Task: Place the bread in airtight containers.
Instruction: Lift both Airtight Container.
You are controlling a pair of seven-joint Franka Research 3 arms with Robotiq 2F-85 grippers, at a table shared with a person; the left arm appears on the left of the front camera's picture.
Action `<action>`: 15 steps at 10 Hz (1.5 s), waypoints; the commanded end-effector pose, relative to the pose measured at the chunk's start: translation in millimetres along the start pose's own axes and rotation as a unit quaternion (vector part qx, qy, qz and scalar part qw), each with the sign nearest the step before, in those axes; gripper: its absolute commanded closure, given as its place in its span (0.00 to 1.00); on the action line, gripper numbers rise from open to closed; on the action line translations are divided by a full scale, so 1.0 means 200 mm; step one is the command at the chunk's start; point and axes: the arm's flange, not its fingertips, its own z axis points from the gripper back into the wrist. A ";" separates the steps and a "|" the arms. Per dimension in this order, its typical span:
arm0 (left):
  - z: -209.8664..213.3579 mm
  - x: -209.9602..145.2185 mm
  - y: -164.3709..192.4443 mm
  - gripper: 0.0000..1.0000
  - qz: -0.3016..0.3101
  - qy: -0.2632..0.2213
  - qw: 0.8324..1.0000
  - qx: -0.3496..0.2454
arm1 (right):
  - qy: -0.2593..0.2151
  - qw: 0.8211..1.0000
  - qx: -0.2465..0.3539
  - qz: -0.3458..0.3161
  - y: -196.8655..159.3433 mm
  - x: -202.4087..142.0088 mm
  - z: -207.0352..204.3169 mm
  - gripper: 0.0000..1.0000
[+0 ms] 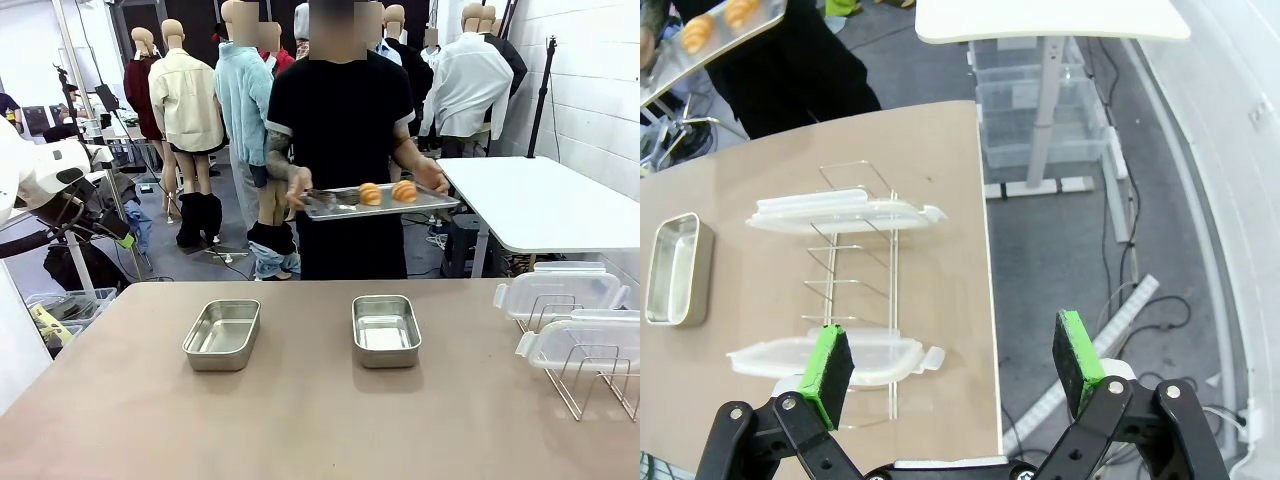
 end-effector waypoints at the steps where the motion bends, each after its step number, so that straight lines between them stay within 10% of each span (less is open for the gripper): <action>1: 0.01 -0.02 0.00 0.00 0.000 -0.001 1.000 0.006 | 0.001 1.000 0.004 0.000 0.00 -0.01 -0.01 0.00; 15: 0.01 -0.02 0.00 0.00 0.000 -0.001 1.000 0.006 | 0.001 1.000 0.004 0.000 0.00 -0.01 -0.01 0.00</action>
